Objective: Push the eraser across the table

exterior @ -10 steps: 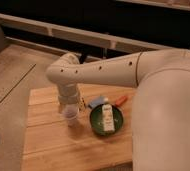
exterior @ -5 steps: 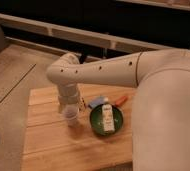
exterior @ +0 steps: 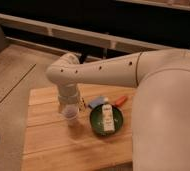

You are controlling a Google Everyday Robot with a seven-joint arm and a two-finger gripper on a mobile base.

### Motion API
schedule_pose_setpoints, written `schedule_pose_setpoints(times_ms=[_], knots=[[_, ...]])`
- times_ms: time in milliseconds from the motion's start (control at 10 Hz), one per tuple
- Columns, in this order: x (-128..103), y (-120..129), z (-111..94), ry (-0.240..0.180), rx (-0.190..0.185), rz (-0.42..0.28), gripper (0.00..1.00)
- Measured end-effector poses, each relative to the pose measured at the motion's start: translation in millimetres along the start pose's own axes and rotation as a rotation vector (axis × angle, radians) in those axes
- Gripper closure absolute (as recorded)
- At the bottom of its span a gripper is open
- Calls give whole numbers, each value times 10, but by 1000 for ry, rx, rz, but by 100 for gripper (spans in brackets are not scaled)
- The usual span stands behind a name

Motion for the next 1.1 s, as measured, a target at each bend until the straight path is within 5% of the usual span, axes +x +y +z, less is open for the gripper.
schedule_pose_setpoints(times_ms=[200,500,700,800,900,1100], knots=[[0,0,0,0,0,0,44],[-32,-3,-5,-10,0,-1,74],[-318,-8,-71,-89,-24,-43,92],[-590,-28,-159,-162,-36,-92,99],[-785,-30,-236,-215,-44,-132,100],[-959,-84,-289,-257,-40,-153,100]])
